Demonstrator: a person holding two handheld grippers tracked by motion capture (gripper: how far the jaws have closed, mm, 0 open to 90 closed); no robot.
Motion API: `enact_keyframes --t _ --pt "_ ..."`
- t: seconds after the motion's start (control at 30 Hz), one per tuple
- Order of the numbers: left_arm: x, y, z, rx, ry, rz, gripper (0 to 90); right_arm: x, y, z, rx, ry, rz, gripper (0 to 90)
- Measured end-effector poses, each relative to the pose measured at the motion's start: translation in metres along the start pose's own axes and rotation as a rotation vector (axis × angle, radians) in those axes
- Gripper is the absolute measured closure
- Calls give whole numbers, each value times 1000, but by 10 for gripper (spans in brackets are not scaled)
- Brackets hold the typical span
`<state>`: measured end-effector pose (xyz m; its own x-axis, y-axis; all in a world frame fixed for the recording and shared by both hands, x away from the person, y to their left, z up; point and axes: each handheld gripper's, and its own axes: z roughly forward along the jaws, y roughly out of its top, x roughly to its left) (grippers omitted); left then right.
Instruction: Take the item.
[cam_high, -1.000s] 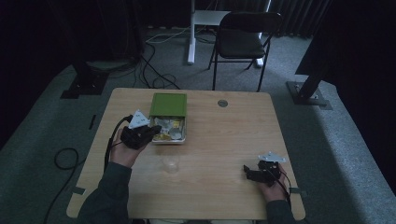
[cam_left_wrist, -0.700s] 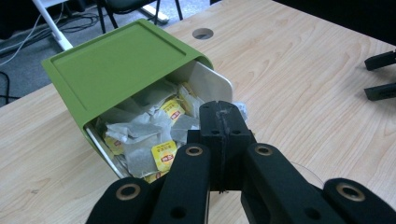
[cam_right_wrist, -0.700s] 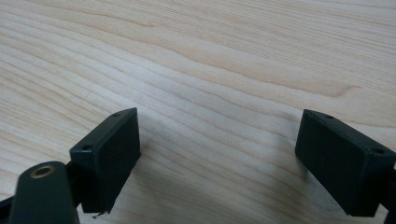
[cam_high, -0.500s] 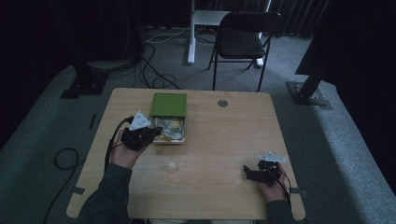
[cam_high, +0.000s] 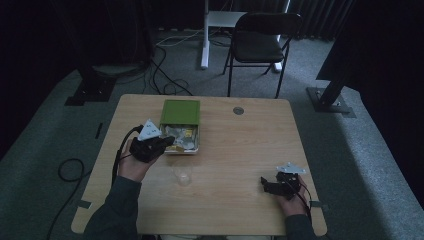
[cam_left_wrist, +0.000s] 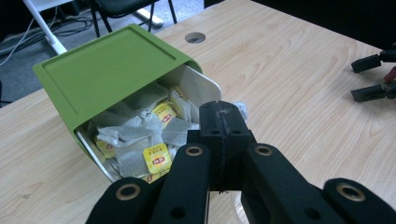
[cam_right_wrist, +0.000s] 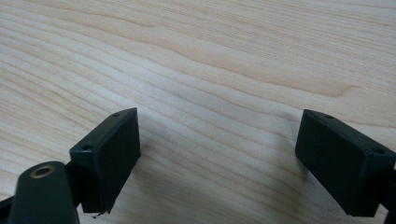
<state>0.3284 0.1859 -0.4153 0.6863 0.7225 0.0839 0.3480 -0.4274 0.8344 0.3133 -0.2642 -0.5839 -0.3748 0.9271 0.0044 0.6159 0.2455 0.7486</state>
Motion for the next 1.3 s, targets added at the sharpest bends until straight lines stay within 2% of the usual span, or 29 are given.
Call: enact_keyframes --t 0.5,0.83,1.13,1.3 --pt "-7 0 -4 10 -15 6 900 0 0 0 -1 0 -1 135" --pt "-10 -1 -7 -7 -36 1 900 0 0 0 0 0 0 135" --pt "-18 -2 -9 -3 -45 14 900 0 0 0 0 0 0 135" --pt "-21 -7 -8 -6 -55 4 900 0 0 0 1 -1 -1 135"
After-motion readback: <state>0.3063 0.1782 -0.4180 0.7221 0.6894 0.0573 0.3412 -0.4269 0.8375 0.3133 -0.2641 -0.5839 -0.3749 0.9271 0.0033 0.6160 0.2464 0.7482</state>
